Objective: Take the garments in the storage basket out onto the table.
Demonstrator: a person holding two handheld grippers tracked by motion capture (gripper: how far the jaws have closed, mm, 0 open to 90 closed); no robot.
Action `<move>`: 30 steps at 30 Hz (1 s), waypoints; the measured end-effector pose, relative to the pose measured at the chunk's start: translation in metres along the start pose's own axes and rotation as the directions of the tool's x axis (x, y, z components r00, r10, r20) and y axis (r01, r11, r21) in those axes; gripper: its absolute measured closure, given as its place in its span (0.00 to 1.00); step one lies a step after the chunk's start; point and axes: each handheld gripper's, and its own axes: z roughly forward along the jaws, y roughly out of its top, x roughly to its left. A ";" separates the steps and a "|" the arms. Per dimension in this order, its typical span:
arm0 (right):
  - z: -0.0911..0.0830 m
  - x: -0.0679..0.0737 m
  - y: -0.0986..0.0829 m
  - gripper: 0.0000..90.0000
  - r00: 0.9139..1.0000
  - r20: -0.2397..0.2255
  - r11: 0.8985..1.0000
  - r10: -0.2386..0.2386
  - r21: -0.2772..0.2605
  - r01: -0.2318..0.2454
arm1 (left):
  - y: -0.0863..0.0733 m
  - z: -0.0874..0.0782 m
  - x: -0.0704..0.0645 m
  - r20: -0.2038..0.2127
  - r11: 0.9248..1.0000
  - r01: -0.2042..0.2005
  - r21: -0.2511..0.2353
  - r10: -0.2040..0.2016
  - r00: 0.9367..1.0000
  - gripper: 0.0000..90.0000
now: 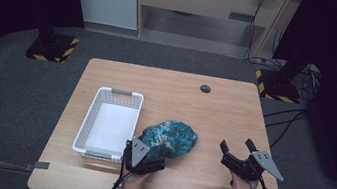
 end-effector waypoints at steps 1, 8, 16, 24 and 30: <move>0.000 0.000 0.000 0.02 1.000 0.000 1.000 0.000 0.001 0.000 | 0.000 -0.001 0.000 0.000 1.000 -0.003 0.002 0.003 1.000 0.09; 0.000 0.000 0.000 0.02 1.000 0.000 1.000 -0.002 -0.001 0.002 | 0.004 -0.007 0.000 0.004 1.000 -0.003 -0.019 0.003 1.000 0.09; 0.000 0.001 0.001 0.02 1.000 -0.001 1.000 -0.001 -0.003 0.001 | 0.009 -0.013 -0.001 0.023 0.999 0.004 -0.035 -0.004 1.000 0.09; 0.000 0.002 0.000 0.02 1.000 -0.003 1.000 -0.002 -0.001 0.002 | 0.015 -0.020 -0.002 0.047 0.999 0.019 -0.050 -0.017 0.999 0.09; 0.000 0.002 0.001 0.02 1.000 -0.005 1.000 -0.004 -0.005 0.004 | 0.024 -0.031 -0.003 0.068 0.996 0.029 -0.081 -0.023 0.997 0.09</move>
